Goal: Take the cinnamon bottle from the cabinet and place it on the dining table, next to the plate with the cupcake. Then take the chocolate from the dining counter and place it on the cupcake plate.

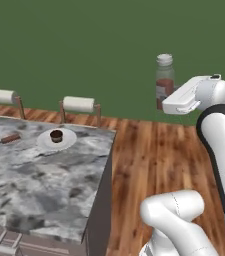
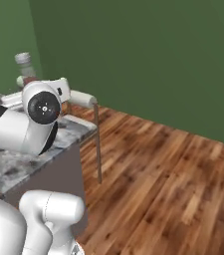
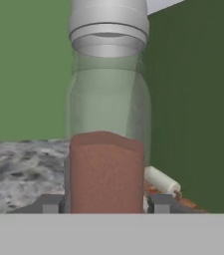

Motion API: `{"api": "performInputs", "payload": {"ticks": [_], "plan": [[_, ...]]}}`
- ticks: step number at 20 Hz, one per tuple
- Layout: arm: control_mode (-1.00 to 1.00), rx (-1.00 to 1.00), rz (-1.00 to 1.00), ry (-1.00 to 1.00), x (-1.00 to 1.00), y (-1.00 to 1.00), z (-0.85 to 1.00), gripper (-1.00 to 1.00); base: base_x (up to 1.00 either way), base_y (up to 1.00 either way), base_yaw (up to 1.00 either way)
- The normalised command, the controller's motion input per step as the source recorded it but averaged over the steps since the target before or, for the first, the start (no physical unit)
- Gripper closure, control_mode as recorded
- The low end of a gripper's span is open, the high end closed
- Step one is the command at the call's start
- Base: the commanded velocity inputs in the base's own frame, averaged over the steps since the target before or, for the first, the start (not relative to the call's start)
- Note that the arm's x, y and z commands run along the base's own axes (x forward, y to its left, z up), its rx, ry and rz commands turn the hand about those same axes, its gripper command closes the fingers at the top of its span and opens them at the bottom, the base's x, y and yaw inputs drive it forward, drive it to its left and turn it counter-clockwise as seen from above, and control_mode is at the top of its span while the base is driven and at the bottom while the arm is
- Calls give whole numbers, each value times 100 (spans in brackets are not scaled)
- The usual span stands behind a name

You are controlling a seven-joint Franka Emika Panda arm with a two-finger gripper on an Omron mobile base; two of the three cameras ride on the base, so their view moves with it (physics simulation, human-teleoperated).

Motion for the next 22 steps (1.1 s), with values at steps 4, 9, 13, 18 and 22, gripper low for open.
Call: {"api": "performInputs", "payload": {"ticks": [4,9,13,18,22], "plan": [[100,0,0,0,0,0,0,100,90,-29,5],[100,0,0,0,0,0,0,100,87,-24,14],[100,0,0,0,0,0,0,100,83,-19,23],[100,0,0,0,0,0,0,100,81,-17,23],[100,0,0,0,0,0,0,100,76,-15,29]]}}
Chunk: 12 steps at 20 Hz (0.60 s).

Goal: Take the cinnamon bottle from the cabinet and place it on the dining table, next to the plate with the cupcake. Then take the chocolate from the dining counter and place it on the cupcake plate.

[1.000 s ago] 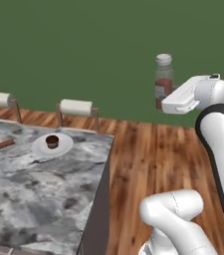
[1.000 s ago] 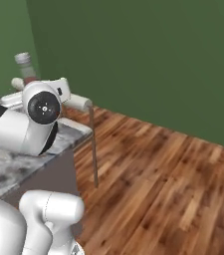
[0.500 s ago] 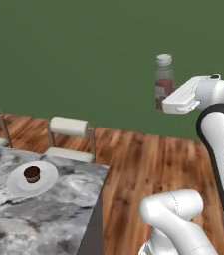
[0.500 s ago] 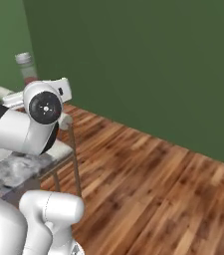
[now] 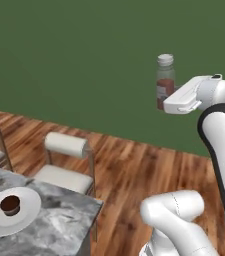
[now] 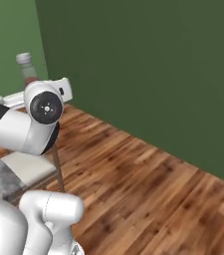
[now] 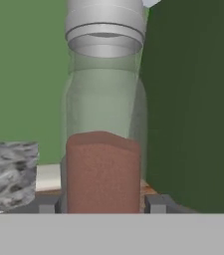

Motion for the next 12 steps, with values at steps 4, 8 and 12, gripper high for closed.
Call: {"api": "performInputs", "payload": {"ticks": [4,8,12], "plan": [[100,0,0,0,0,0,0,100,67,-14,38],[100,0,0,0,0,0,0,100,57,-13,46],[100,0,0,0,0,0,0,100,49,-12,57]]}}
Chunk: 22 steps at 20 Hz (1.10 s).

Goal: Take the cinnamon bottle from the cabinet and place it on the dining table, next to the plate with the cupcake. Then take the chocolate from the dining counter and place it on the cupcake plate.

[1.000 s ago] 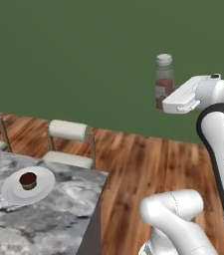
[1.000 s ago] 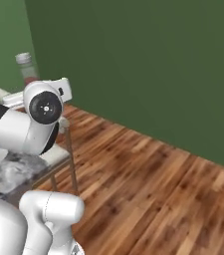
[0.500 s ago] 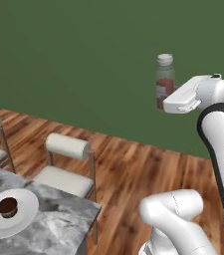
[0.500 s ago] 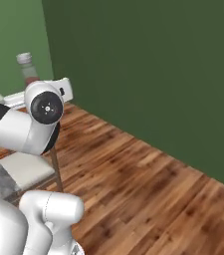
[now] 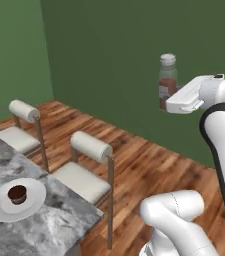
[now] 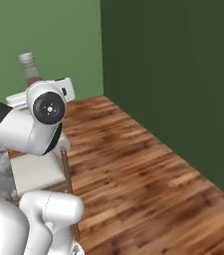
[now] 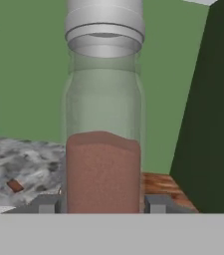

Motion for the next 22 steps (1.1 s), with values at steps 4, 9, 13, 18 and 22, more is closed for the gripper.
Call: {"api": "performInputs", "payload": {"ticks": [4,9,13,18,22], "plan": [[100,0,0,0,0,0,0,100,41,-7,69],[100,0,0,0,0,0,0,100,42,-7,69],[100,0,0,0,0,0,0,100,42,-8,69],[100,0,0,0,0,0,0,100,41,-14,63],[100,0,0,0,0,0,0,100,36,-25,51]]}}
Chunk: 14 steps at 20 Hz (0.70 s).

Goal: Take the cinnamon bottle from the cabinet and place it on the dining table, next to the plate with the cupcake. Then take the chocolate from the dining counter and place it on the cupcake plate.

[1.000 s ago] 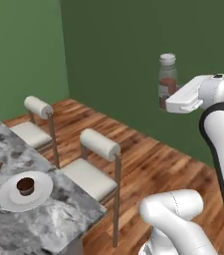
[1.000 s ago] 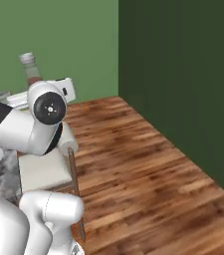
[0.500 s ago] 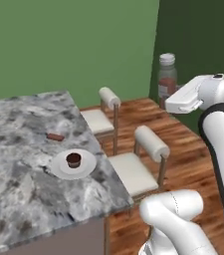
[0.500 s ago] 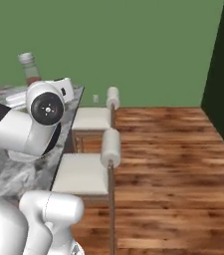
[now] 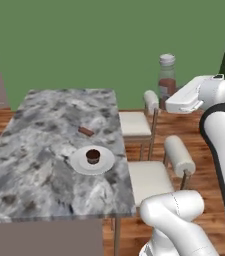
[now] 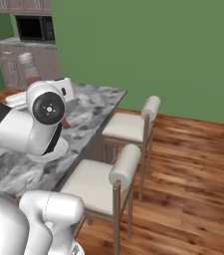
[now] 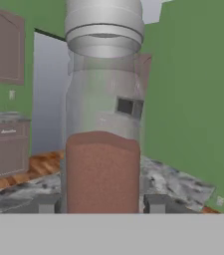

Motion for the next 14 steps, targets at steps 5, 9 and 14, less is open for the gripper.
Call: {"api": "performInputs", "payload": {"ticks": [5,9,14], "plan": [[100,0,0,0,0,0,0,100,37,-25,49],[100,0,0,0,0,0,0,100,35,-34,39],[100,0,0,0,0,0,0,100,36,-34,38]]}}
